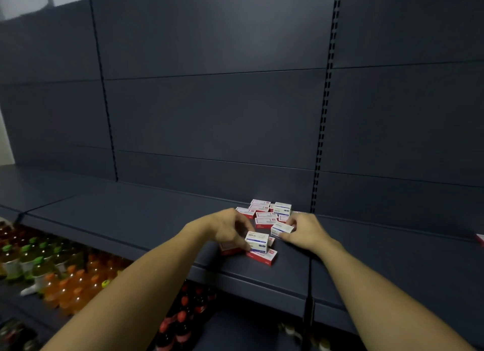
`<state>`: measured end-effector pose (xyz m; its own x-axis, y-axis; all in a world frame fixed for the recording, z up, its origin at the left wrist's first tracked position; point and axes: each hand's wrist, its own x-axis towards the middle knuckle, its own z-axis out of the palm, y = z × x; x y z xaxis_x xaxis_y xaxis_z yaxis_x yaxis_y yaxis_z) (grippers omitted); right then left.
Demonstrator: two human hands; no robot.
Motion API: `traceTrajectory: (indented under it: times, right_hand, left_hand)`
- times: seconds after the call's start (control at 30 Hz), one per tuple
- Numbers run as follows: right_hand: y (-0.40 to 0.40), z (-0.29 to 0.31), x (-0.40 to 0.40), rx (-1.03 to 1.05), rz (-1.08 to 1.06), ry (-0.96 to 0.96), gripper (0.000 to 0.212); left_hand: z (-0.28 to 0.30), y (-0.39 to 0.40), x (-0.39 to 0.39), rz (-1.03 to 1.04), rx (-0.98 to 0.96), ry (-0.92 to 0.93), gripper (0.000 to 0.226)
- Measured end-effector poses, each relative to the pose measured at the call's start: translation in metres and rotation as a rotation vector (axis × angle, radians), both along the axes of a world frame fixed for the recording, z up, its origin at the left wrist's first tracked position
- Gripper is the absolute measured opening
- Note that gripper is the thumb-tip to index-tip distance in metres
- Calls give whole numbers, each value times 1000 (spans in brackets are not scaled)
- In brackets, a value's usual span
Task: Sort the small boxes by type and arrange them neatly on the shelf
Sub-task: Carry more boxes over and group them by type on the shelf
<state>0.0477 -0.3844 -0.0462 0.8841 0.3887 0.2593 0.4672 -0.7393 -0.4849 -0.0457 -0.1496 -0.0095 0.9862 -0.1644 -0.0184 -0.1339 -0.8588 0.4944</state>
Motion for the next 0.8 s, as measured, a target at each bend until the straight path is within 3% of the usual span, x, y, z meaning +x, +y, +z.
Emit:
traceTrajectory:
  times: [0.4,0.8]
  right_hand:
    - [-27,12,-9,-26,15,-222,27]
    - [-73,24,-34,-78,-116,-280,29]
  left_hand:
    - [-7,-5,19,162,-5,-335,38]
    - [-4,-49,40,58,-38,-496,37]
